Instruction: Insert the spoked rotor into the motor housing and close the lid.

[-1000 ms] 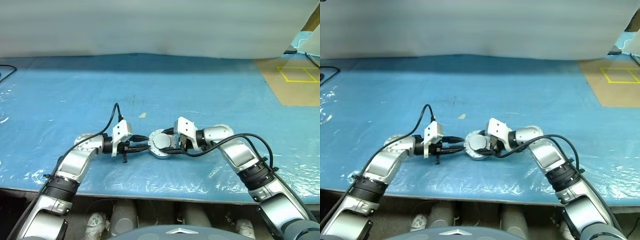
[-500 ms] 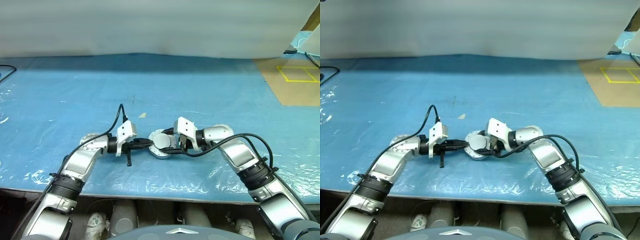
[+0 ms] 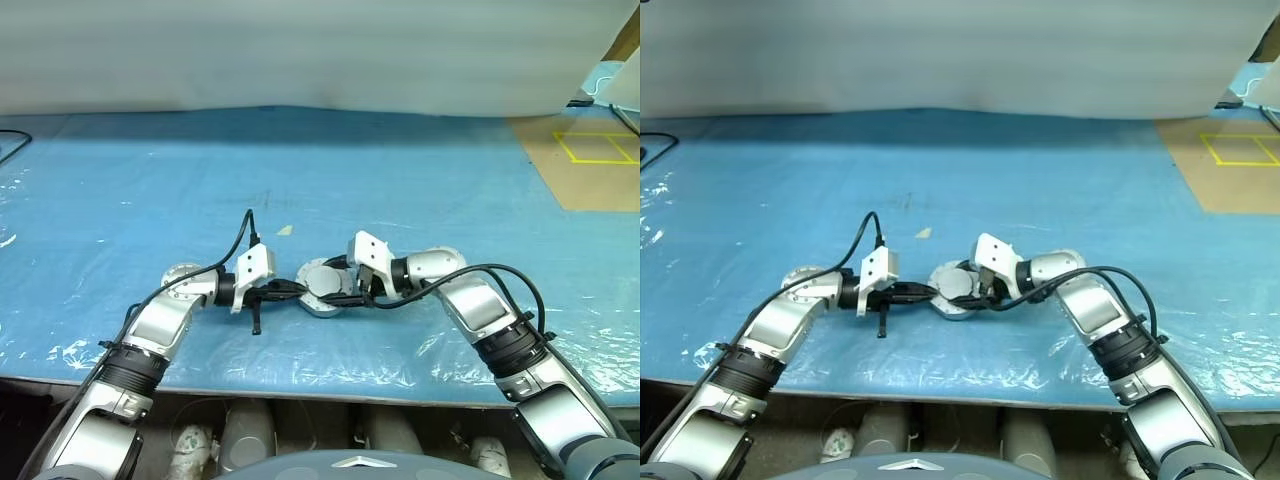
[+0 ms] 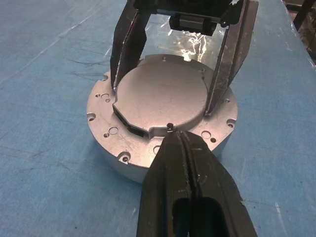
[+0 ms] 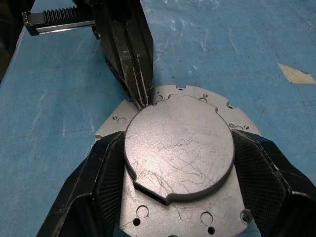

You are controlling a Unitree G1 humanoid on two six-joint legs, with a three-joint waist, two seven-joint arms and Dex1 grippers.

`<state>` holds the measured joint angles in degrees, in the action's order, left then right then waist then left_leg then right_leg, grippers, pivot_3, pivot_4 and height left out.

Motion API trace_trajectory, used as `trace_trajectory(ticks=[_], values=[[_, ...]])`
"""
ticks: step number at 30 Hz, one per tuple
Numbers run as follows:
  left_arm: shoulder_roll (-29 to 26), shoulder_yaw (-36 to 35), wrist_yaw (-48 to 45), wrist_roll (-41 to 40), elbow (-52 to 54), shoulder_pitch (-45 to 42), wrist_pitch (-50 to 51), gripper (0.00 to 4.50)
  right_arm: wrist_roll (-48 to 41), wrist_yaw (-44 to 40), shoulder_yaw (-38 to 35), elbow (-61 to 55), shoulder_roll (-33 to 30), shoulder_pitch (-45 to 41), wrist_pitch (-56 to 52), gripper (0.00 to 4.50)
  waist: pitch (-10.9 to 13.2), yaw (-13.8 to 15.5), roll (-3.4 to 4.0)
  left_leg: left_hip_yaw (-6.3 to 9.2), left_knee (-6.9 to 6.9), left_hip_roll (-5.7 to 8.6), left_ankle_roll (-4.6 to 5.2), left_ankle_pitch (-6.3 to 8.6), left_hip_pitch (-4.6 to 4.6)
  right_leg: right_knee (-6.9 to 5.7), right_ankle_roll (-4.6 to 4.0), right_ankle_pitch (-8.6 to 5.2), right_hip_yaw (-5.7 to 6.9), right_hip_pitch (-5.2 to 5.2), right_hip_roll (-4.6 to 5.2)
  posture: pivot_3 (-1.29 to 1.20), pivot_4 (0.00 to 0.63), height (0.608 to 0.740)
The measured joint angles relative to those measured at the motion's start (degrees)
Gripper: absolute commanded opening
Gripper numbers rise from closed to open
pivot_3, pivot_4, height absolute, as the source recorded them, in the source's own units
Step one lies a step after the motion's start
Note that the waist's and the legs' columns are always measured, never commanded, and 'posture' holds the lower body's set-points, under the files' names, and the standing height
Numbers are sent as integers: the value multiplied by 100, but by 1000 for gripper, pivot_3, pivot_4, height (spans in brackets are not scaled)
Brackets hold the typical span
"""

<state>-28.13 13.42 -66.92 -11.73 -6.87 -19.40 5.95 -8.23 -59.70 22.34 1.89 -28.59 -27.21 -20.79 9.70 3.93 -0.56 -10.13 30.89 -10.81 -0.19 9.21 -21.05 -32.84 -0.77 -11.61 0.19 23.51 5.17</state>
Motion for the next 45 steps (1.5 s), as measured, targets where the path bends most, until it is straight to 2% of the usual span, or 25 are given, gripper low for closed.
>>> trace_trajectory(ticks=[3, 4, 11, 13, 18, 21, 28, 30, 36, 41, 45], values=[[2, 13, 8, 16, 17, -18, -33, 0, -87, -23, -109, 69, 5, 0, -14, 4299, 0, 4, 0, -2, 0, 0, 0, 0, -7, 0, 0, 0, 0, 2, 0, 0, 150, 740], [3, 16, 9, 16, 23, -21, -46, 0, -131, -49, -167, 75, 3, 0, -81, 4404, 0, 5, 0, -3, 0, 1, 0, 0, -9, 0, 0, 0, -1, 2, 1, 0, 150, 740], [-3, 27, -27, 22, 23, -75, -92, 0, -484, -119, -396, -115, 25, 1, -725, 4404, -1, 15, 2, -10, 0, 1, -1, -1, -11, -12, -7, 5, -2, -9, 0, 0, 150, 740], [-2, 25, -18, 30, 15, -78, -95, 0, -530, -127, -421, -133, 6, 22, -783, 4404, -1, 15, 2, -12, 0, 0, -2, -1, -19, -25, -36, 22, -1, -4, 0, 0, 150, 740], [-1, 12, -24, 23, 23, -140, -123, 0, -776, -181, -604, -338, -5, 116, -967, 4404, -2, 20, 4, -13, 2, -6, -17, 0, -86, -84, -45, 24, 12, 80, -4, 0, 150, 740], [-2, 12, -13, 25, 19, -154, -121, 0, -807, -155, -617, -454, -5, 178, -990, 4404, -2, 13, 5, -18, 5, -11, -29, -7, -92, -87, -52, 20, 26, 82, -5, 0, 150, 740], [-1, 18, 26, 31, -14, -149, -123, 0, -1236, 287, -1153, -514, 177, 164, -1567, 4404, -1, 13, 5, -11, 22, -8, -14, 4, -84, -90, -56, 19, 19, 71, 0, 0, 150, 740], [-1, 19, 28, 31, -13, -146, -123, 0, -1415, 456, -1382, -512, 186, 120, -1935, 4404, -1, 13, 5, -10, 23, -8, -15, 4, -82, -92, -57, 19, 19, 70, 0, 0, 150, 740], [-11, 12, 33, 27, 56, -75, -124, 0, -2442, 991, -2521, -509, 86, 247, -3911, 4404, -3, 49, 8, -16, 21, -11, -34, -9, -84, -90, -58, 20, 25, 69, -3, 0, 150, 740], [-11, 17, 56, 29, 54, -76, -122, 0, -2960, 1724, -3267, -502, 525, 478, -5018, 4404, -6, 55, 17, -21, 22, -11, -36, -9, -79, -98, -59, 20, 24, 70, -2, 0, 150, 740], [-24, 18, 44, 29, 34, -77, -148, 0, -3260, 2063, -3521, -512, 714, 617, -5618, 4404, -8, 63, 20, -20, 24, -9, -37, -10, -78, -98, -58, 20, 22, 69, -1, 0, 150, 740]])
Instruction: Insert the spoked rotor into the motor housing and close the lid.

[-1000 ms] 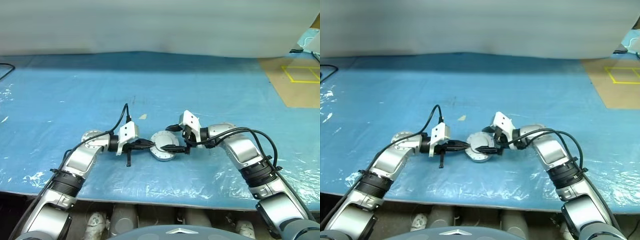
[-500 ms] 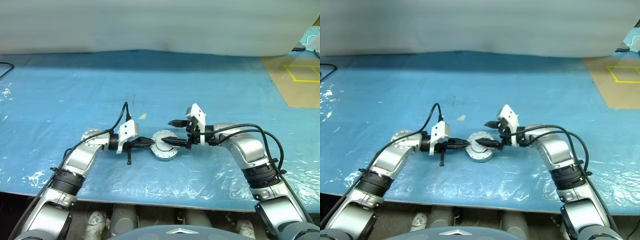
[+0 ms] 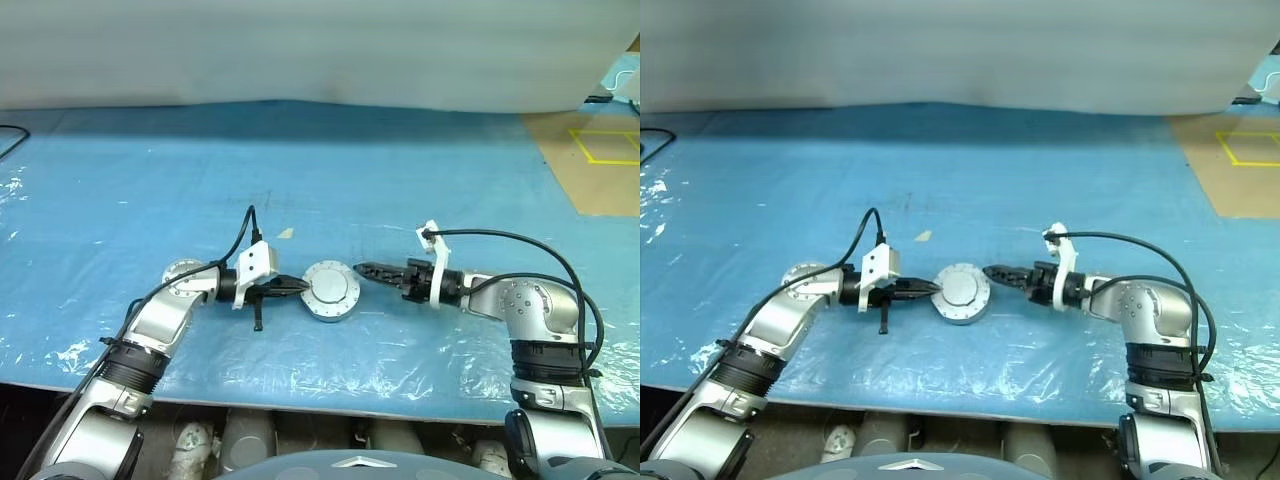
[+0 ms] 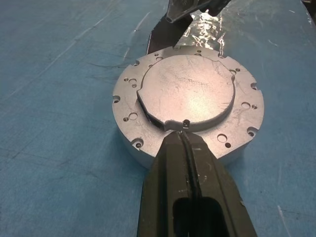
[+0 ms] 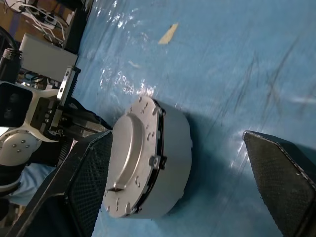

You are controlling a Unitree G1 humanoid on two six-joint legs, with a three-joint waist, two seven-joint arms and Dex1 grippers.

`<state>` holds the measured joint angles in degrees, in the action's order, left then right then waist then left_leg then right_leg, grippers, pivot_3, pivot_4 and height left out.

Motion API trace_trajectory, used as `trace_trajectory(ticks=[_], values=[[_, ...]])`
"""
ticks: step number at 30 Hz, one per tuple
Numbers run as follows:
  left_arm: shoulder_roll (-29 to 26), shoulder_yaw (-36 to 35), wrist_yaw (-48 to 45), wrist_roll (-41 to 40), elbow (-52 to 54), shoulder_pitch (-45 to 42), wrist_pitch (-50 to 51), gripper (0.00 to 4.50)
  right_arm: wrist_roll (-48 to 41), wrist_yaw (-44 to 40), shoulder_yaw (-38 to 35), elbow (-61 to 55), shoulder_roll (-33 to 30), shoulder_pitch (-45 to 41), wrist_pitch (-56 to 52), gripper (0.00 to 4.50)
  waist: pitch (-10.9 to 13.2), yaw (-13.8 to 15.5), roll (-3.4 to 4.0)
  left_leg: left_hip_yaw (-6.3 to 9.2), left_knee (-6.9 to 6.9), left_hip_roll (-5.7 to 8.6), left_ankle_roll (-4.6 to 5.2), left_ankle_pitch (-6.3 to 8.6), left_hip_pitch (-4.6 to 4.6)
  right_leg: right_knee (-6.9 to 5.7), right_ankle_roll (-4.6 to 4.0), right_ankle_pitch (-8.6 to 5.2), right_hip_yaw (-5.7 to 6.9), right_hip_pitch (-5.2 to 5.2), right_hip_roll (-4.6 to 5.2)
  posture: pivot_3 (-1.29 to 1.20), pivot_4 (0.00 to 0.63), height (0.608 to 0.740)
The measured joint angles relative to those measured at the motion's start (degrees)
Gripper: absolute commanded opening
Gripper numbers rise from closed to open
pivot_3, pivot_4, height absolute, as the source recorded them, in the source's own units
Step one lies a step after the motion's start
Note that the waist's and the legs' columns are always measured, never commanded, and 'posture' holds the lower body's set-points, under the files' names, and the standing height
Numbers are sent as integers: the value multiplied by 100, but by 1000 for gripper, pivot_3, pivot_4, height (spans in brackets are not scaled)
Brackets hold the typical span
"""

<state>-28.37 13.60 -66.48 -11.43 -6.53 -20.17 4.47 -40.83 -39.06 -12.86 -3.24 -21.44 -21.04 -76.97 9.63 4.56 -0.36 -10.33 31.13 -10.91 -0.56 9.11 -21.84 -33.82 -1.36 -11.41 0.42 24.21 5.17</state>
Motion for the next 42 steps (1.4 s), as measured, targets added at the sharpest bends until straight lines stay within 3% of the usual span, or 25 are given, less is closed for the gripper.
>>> trace_trajectory(ticks=[11, 21, 24, 28, 29, 42], values=[[-9, 1, -36, 0, -93, -8, -109, 0, -261, 175, 15, -147, -37, 210, -326, 4404, -4, 24, 5, 1, -2, 0, -3, -1, 4, 1, 1, -1, 1, -3, 0, 0, 150, 740], [-12, -1, -48, 1, -188, 1, -226, 0, -479, 548, 8, -191, 679, 241, -471, 4404, -8, 29, 13, 6, -3, 1, -4, 0, 5, 1, 2, -1, 0, -3, 1, 0, 150, 740], [-46, -2, -47, 3, -192, 4, -223, 0, -526, 608, -5, -209, 736, 257, -520, 3794, -8, 37, 13, 6, -3, 1, -5, -1, 5, 1, 2, -1, 0, -2, 1, 0, 150, 740], [-104, -19, -49, 13, -201, 5, -213, 0, -625, 669, -99, -209, 774, 260, -601, 2440, -8, 44, 13, 7, -4, 1, -5, -1, 4, 1, 2, -1, 0, -2, 1, 0, 150, 740], [-107, -19, -55, 13, -201, 6, -210, 0, -637, 686, -124, -209, 795, 259, -599, 2272, -8, 49, 13, 7, -4, 2, -5, -1, 5, 1, 2, -1, 0, -2, 1, 0, 150, 740], [-106, -18, -55, 15, -222, -5, -208, 0, -660, 825, -258, -209, 996, 259, -602, 2269, -8, 72, 14, 7, -4, 1, -7, -1, 4, 0, 2, -1, 0, -1, 0, 0, 150, 740]])
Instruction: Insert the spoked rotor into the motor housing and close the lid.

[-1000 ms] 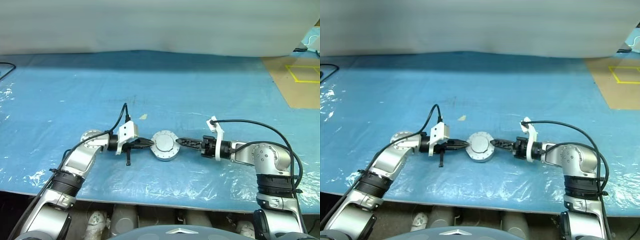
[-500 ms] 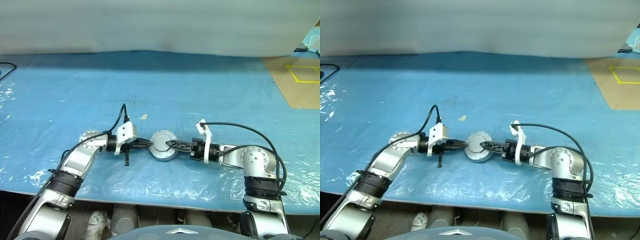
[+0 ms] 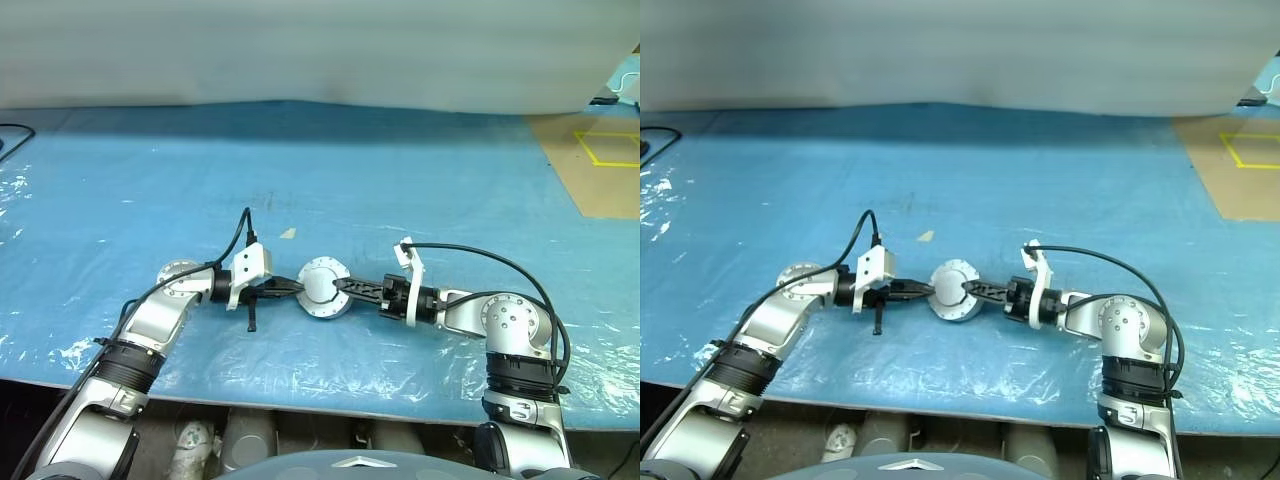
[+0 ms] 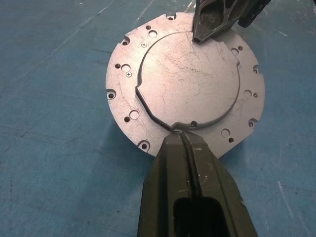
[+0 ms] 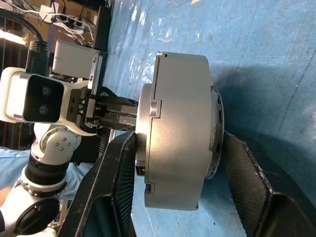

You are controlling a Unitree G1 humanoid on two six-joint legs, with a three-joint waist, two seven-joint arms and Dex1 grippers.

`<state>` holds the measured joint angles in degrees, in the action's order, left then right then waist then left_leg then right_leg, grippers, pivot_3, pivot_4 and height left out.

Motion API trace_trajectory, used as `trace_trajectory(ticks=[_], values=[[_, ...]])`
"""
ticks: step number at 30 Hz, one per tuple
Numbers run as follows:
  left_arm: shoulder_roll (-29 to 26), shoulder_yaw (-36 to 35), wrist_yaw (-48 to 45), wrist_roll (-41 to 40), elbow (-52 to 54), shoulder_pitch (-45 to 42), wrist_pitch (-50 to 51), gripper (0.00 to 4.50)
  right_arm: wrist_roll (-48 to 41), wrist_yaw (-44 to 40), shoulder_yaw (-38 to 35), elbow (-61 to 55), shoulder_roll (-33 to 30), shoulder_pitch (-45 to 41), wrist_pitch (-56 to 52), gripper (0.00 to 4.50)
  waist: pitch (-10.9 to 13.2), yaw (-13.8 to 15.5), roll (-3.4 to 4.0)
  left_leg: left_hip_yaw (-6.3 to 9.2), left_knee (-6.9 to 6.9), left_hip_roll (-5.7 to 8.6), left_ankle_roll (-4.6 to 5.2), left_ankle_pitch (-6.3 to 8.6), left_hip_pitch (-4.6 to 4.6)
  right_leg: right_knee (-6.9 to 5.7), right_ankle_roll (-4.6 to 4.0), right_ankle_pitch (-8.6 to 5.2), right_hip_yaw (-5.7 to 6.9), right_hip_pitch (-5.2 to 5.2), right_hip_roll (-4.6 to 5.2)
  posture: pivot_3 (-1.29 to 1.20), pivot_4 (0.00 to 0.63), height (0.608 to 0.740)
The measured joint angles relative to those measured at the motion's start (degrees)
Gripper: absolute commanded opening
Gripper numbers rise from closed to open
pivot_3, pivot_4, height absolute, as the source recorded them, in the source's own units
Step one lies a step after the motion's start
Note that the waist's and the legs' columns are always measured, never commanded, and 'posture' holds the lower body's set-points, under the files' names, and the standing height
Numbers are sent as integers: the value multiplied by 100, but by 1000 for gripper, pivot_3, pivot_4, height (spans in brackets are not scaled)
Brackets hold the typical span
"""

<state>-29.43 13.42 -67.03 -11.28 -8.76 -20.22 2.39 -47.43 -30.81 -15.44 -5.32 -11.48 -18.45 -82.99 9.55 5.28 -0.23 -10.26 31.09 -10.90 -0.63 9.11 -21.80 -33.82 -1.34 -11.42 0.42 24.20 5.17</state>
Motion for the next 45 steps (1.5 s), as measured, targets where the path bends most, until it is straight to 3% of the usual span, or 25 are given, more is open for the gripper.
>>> trace_trajectory(ticks=[9, 20, 31, 35, 45], values=[[-1, -197, 52, -113, -124, -114, 254, 0, 0, 257, -181, 197, 279, -133, 27, 2269, 0, -11, 0, -1, 0, -1, -2, 0, -1, -7, 0, 0, 1, 6, -1, 0, 150, 740], [-543, -897, -289, -556, -507, -451, 662, 0, -11, 433, -267, 574, 490, -330, 177, 2269, 0, -13, 1, -9, -1, 0, -7, 1, -9, -7, 0, 0, 2, 11, -1, 0, 150, 740], [121, -1688, 733, -1875, 182, -431, 2447, 0, -118, 950, -1010, 1164, 877, -827, 450, 2269, 1, -9, 1, -8, 8, 2, -8, 0, -35, -19, -1, 1, 1, 37, -2, 0, 150, 740], [131, -2115, 929, -2487, 221, -546, 3166, 904, -411, 1246, -1403, 1171, 1145, -1092, 542, 2269, 1, -34, 1, -8, 15, 10, -8, -1, -75, -31, -2, 1, 6, 80, -13, 0, 150, 740], [390, -3340, 1889, -4303, 145, -935, 4956, 4404, -1107, 1922, -1749, 1250, 1627, -1780, 967, 2269, 2, -76, 2, -6, 59, 12, -10, 0, -109, -86, -14, -7, 17, 106, -4, 0, 150, 740]])
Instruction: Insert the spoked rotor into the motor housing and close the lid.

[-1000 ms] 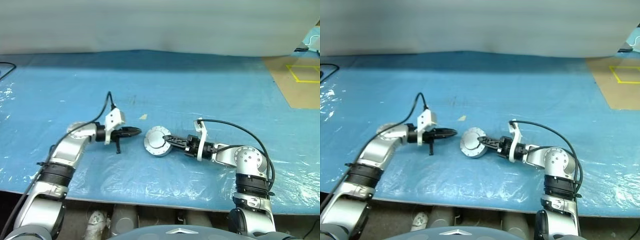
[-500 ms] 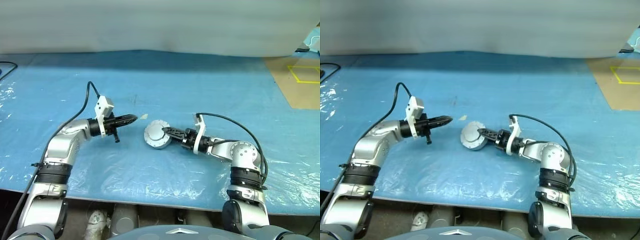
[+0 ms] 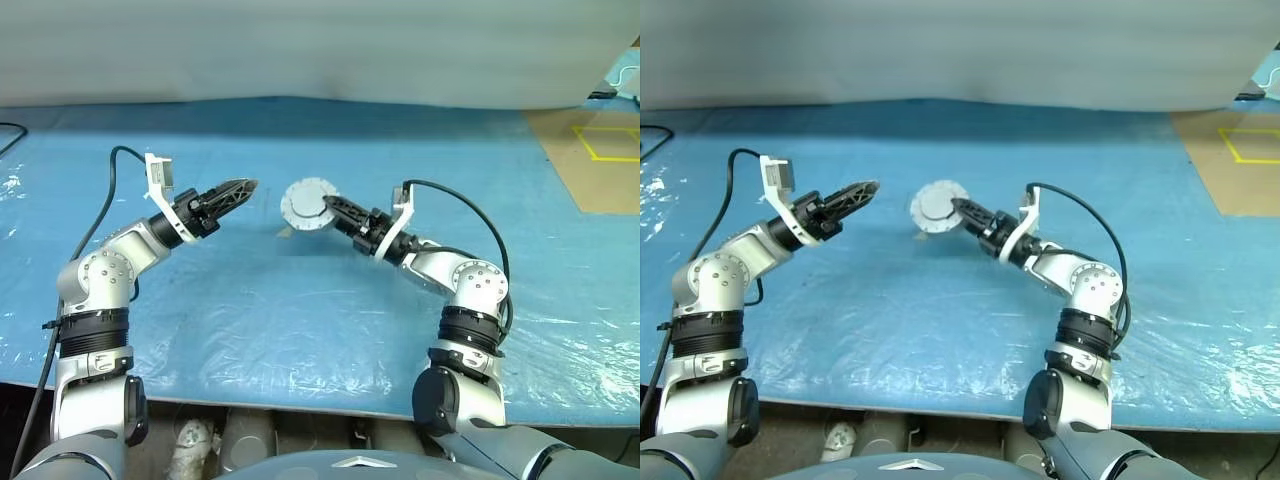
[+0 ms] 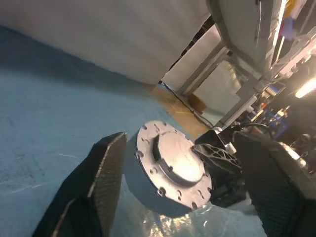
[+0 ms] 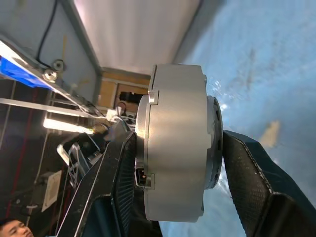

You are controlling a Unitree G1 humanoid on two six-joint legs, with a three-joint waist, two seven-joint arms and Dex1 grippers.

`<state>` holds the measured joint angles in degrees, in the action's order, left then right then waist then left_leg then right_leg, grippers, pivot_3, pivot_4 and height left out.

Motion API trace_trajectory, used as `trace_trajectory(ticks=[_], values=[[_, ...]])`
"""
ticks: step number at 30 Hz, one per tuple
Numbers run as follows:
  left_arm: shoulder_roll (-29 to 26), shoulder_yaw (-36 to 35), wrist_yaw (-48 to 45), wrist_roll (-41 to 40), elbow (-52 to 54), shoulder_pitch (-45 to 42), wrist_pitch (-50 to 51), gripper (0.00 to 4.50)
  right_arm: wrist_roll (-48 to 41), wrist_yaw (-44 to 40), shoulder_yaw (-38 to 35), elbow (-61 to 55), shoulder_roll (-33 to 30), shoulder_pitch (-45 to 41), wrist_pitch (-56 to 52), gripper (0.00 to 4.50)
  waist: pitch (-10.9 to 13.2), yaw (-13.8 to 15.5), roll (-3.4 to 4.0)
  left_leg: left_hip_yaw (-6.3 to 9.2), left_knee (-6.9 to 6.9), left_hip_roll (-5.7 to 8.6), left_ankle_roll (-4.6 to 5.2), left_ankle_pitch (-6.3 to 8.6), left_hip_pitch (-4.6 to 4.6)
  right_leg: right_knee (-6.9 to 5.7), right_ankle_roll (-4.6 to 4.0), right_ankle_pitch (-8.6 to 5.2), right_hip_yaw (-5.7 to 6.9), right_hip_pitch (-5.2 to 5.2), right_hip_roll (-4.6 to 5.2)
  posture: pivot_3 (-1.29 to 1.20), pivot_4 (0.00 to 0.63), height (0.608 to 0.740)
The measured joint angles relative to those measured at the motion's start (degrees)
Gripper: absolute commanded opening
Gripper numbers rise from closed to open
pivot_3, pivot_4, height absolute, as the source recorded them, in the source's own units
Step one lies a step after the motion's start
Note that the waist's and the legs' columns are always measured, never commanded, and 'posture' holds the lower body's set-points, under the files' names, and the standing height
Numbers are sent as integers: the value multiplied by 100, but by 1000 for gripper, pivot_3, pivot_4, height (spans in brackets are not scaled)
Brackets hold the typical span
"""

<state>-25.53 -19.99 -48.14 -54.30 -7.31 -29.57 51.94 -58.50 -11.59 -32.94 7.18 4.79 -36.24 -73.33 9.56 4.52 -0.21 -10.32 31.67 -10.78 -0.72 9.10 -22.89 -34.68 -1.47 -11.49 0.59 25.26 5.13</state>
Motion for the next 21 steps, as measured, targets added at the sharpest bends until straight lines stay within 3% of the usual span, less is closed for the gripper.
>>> trace_trajectory(ticks=[5, 15, 21], values=[[237, -282, 419, -609, -8, 172, 569, 4477, -417, 246, 25, -18, 57, -35, -19, 2269, 0, -4, 0, 7, 5, 0, 0, 0, -9, 0, 2, 0, 6, 1, -1, 0, 150, 740], [1342, -577, 1591, -1553, 3, 463, 886, 4477, -1388, 791, 273, -180, 2, -330, 5, 2269, 3, -3, -6, 21, 23, -1, -1, 0, -25, 0, 7, 2, 20, 0, -1, 0, 150, 740], [1550, -659, 1802, -2048, -60, 319, 875, 4477, -1819, 1061, 506, -188, -166, -326, 52, 2269, 5, 0, -8, 23, 32, 0, -2, 0, -27, 0, 35, 17, 20, -1, -1, 0, 150, 740]])
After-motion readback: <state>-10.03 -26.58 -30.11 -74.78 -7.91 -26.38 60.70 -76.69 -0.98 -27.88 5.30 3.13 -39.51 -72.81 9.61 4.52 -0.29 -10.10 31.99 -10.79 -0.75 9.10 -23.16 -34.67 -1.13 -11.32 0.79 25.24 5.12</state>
